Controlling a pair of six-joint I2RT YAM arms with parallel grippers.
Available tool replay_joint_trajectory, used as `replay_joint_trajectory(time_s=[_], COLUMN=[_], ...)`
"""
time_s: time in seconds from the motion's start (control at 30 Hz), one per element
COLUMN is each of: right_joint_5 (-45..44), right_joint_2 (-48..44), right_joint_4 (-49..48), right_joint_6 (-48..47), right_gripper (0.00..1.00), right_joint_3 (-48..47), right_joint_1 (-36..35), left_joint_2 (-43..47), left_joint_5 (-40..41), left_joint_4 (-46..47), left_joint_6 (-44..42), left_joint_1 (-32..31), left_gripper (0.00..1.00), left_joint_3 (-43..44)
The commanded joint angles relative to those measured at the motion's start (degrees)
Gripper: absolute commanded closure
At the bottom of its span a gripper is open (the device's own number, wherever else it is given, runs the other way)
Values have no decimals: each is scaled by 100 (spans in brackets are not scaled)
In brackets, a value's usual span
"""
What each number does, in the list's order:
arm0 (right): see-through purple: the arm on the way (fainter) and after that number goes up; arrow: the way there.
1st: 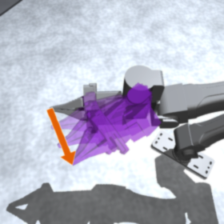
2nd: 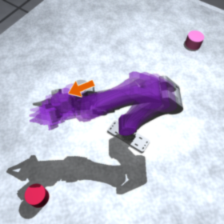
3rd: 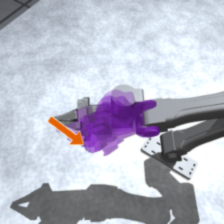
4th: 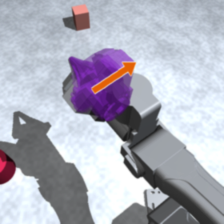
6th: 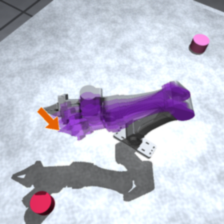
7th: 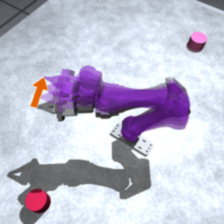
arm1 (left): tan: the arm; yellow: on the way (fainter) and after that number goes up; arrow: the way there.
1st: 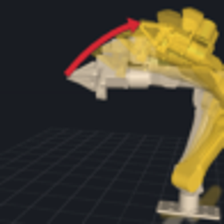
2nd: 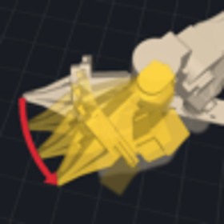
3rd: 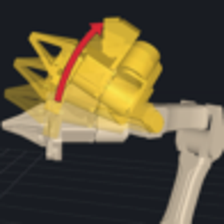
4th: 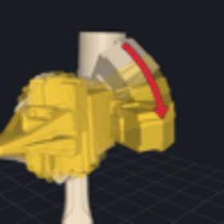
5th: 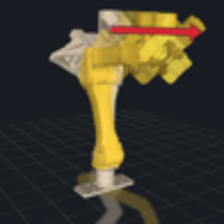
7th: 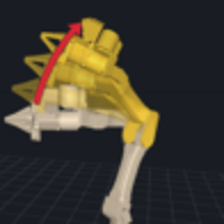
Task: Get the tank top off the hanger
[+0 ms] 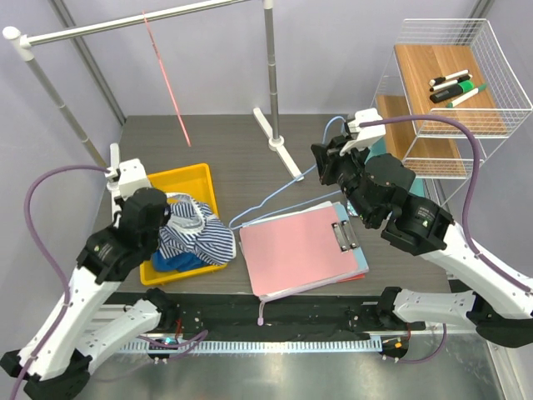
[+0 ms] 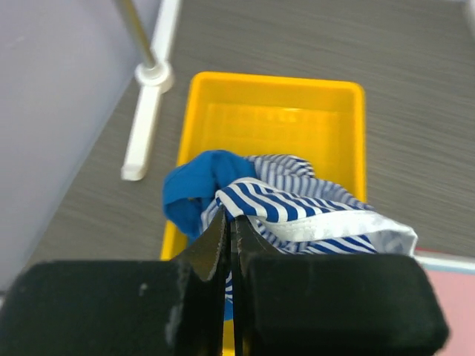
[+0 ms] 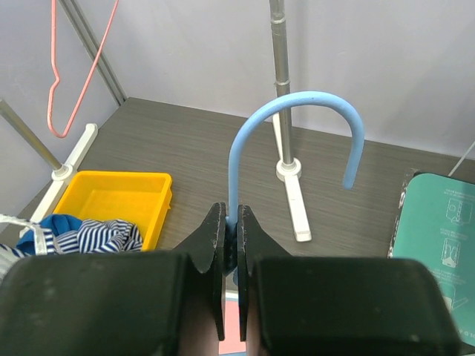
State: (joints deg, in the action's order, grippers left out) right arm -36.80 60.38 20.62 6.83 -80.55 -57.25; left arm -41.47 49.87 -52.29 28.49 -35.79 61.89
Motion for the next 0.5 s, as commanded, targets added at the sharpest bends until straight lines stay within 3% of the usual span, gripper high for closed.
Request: replay_joint_trajectory(time_s=[0.0,0.1,0.3,0.47], right_joint_5=[120,225,331,340], right_joint_2=[-26,-44,-18,9], right_joint_4=[-278,-269,-217,-234], right_joint_6=[90,90,47,-6], right_gripper=[99,99,99,99], right_joint_3=[5,22,-13,22], right_joint_1=[4,4,4,4], left_joint_2=[-361,-265,-63,-106], left_joint_5=[349,453,1148,132], left_joint_4=[-211,-132,8,193], left_joint_6=[-245,-737,-1346,-741], left_joint_1=[826,1388,1496,1505], left_gripper=[100,100,100,100], left_joint_3=[656,1114,1256,580])
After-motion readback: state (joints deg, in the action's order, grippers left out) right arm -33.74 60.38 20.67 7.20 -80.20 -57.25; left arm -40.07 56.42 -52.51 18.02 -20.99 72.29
